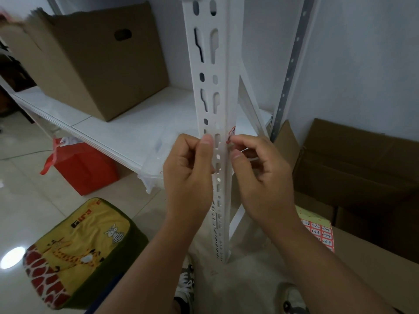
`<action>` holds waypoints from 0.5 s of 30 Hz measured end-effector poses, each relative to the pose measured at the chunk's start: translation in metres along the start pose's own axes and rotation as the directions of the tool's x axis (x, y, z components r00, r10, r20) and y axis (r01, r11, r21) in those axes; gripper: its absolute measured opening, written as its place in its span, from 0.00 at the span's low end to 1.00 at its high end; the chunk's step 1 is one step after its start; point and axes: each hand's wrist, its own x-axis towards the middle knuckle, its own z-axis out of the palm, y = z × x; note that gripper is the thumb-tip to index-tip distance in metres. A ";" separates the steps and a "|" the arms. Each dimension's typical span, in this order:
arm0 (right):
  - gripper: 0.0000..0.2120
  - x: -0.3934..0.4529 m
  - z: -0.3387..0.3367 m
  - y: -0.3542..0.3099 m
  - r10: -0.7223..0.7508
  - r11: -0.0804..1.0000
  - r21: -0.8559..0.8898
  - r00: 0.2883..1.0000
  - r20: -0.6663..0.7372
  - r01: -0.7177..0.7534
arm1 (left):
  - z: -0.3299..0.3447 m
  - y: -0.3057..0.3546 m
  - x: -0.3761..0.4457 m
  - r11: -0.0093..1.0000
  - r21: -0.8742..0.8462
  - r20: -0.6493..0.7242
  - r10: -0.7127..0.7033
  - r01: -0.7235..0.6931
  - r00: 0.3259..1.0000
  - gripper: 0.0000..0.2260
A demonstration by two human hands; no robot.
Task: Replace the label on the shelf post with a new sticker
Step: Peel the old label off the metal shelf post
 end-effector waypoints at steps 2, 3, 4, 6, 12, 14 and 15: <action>0.10 -0.001 0.000 0.001 0.015 1.000 0.008 1.000 -0.001 -0.015 | -0.004 -0.004 0.005 0.999 0.029 -0.048 -0.029 0.030 0.998 0.16; 0.10 -0.001 -0.001 0.001 0.023 1.000 0.016 1.000 0.001 -0.023 | -0.006 -0.007 0.008 0.997 0.056 -0.077 -0.045 0.049 0.996 0.19; 0.09 -0.001 -0.001 0.001 0.033 0.999 0.025 0.999 0.002 -0.033 | -0.010 -0.011 0.013 0.993 0.090 -0.108 -0.062 0.072 0.992 0.21; 0.08 -0.001 -0.002 0.000 0.053 0.998 0.045 0.999 0.008 -0.053 | -0.019 -0.020 0.024 0.979 0.160 -0.159 -0.104 0.129 0.982 0.24; 0.08 0.001 -0.001 0.002 0.100 0.994 0.045 0.995 0.014 -0.100 | -0.033 -0.047 0.043 0.919 0.239 -0.134 -0.290 0.315 0.948 0.15; 0.09 0.001 0.000 0.002 0.111 0.992 0.050 0.994 0.015 -0.112 | -0.034 -0.051 0.045 0.911 0.216 -0.131 -0.331 0.353 0.935 0.16; 0.09 0.001 0.000 0.001 0.115 0.992 0.053 0.993 0.015 -0.116 | -0.036 -0.054 0.046 0.905 0.202 -0.134 -0.352 0.373 0.926 0.17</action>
